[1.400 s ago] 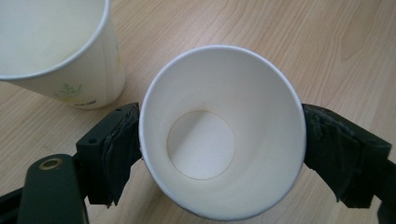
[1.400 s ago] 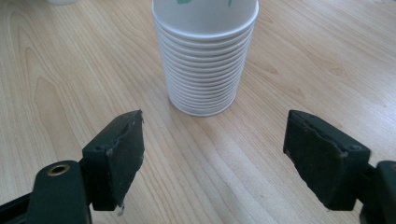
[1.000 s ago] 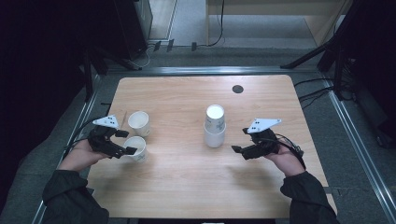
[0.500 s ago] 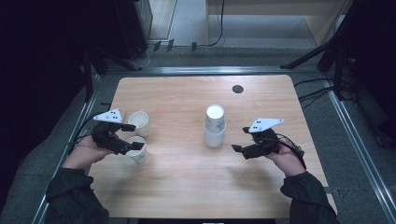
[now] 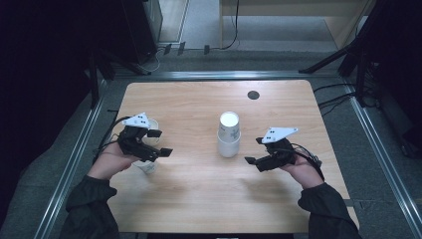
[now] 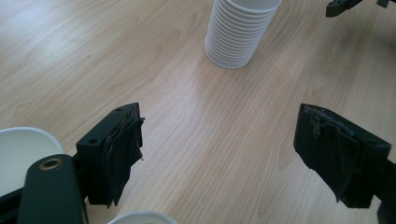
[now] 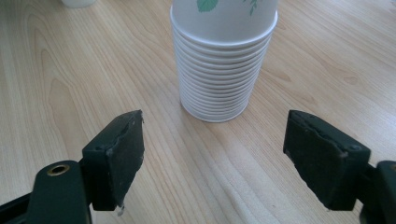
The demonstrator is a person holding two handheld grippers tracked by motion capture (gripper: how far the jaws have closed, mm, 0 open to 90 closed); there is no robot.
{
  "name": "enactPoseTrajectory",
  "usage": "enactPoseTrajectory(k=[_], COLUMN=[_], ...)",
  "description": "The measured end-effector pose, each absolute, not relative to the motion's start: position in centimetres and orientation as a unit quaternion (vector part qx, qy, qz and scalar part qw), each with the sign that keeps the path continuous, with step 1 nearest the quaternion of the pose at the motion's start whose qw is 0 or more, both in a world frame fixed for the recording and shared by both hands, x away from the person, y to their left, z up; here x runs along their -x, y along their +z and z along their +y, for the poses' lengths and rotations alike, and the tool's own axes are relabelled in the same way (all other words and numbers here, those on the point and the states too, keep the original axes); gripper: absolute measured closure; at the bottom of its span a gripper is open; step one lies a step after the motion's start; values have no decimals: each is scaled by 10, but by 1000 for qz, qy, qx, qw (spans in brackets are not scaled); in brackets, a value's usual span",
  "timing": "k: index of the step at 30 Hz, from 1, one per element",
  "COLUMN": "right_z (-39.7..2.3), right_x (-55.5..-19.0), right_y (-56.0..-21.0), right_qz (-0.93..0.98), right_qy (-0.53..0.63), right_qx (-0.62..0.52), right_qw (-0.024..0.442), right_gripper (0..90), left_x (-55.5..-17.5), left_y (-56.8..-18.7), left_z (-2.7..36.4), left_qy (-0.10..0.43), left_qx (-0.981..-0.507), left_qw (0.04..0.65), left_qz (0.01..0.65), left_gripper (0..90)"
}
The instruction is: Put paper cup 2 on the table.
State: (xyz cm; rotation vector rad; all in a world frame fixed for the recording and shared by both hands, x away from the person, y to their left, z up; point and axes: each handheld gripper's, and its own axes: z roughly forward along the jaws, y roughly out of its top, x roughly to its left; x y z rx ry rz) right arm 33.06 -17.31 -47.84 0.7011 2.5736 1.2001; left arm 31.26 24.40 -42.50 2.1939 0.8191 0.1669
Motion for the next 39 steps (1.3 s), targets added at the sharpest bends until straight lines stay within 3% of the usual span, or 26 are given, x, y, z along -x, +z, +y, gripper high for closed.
enactPoseTrajectory(k=[11, 17, 26, 39], right_z=[-174, -172, -169, -169], right_x=[-330, -328, -321, -316], right_y=[-479, -480, -482, -486], right_qz=[875, 876, 880, 884], right_qy=[409, 409, 404, 398], right_qx=[-238, -234, -230, -226], right_qw=[106, 102, 98, 95], right_gripper=[208, 207, 208, 208], left_x=[-315, -316, -315, -313], left_y=[-440, -450, -471, -488], left_z=[204, 185, 156, 132], left_qy=[82, 48, 95, 115], left_qx=[-862, -858, -865, -873], left_qw=[383, 399, 384, 379], left_qz=[323, 319, 307, 285], left_gripper=[165, 165, 166, 166])
